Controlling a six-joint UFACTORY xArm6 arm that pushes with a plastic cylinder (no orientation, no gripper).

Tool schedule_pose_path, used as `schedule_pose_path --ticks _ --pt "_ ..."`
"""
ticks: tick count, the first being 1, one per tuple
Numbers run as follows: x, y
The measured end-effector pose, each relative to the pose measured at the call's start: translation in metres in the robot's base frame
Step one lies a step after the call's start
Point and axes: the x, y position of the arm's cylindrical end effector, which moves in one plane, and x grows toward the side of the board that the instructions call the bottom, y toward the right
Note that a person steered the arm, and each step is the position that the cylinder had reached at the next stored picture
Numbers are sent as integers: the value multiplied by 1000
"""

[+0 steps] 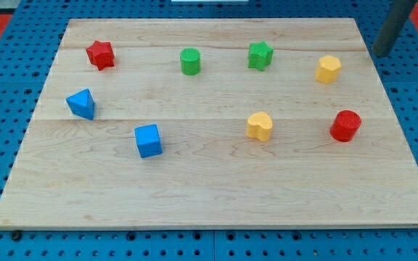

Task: Move the yellow hexagon into the yellow heart

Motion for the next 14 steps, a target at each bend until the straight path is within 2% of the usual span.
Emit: schedule_pose_path --ticks 2,5,6,9,10,11,14 --pt "2 -62" --pt "-16 -71" --pt "7 -78" --pt "23 -87" --pt "59 -115" --pt "60 -116" --pt "101 -151"
